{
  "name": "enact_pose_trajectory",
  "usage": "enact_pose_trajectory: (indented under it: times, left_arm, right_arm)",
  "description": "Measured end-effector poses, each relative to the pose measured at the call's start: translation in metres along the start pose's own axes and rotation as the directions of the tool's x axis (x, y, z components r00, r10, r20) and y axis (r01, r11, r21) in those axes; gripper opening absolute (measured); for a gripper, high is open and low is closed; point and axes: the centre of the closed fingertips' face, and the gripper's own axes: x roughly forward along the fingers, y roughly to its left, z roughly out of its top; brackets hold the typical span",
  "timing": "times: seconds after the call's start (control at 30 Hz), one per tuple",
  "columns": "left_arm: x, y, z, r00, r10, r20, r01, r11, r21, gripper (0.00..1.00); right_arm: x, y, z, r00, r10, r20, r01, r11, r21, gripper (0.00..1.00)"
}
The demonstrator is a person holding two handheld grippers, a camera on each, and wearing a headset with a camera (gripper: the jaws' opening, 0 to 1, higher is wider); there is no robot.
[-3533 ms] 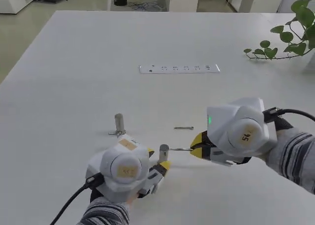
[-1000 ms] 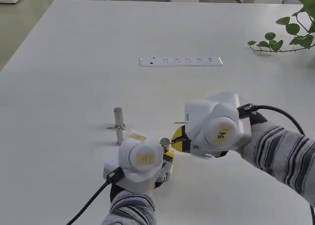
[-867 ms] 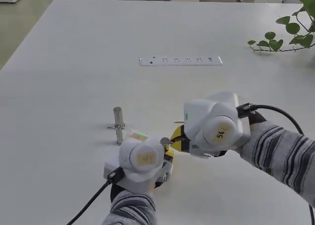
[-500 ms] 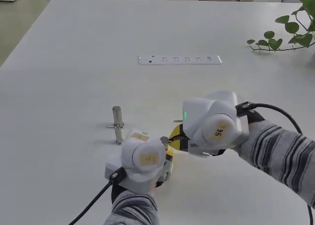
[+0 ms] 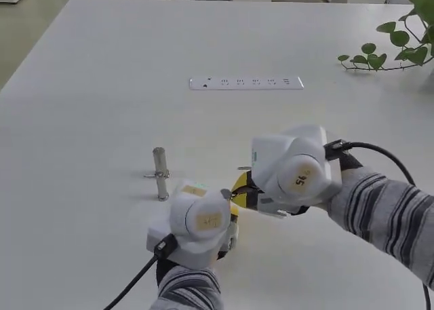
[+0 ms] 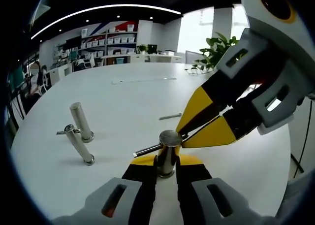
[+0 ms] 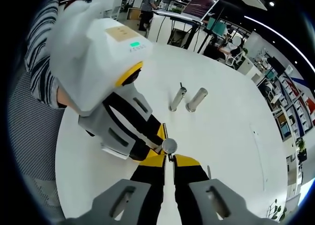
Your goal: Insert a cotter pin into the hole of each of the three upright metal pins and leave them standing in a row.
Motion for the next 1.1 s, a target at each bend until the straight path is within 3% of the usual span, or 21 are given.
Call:
enact_pose_trajectory:
  times: [0.13, 0.33, 0.43, 0.77, 1.1]
  left_arm:
    - [0.0, 0.003, -0.001, 1.0, 0.007, -0.007, -0.007, 1.0, 0.003, 0.18]
    - [-0.006, 0.006, -0.006, 0.9995, 0.0, -0.031, 0.001, 1.0, 0.016, 0.25]
    - [-0.011, 0.004, -0.004, 0.9995, -0.013, -0.03, 0.014, 0.998, 0.054, 0.29]
    - [-0.023, 0.004, 0.0, 0.9986, -0.048, -0.023, 0.05, 0.996, 0.072, 0.4]
    - [-0.039, 0.008, 0.002, 0.9978, -0.065, -0.014, 0.065, 0.996, 0.064, 0.45]
  right_arm:
    - [0.0, 0.001, -0.001, 1.0, 0.005, 0.005, -0.005, 1.0, 0.019, 0.04]
    - [0.0, 0.0, 0.003, 0.9991, 0.018, 0.04, -0.022, 0.993, 0.114, 0.1]
    - [0.002, 0.0, 0.007, 0.9977, 0.028, 0.061, -0.037, 0.987, 0.156, 0.11]
    - [0.014, 0.001, 0.009, 0.9954, 0.059, 0.076, -0.075, 0.967, 0.242, 0.11]
    - [0.019, 0.003, 0.008, 0.9948, 0.069, 0.076, -0.088, 0.95, 0.301, 0.09]
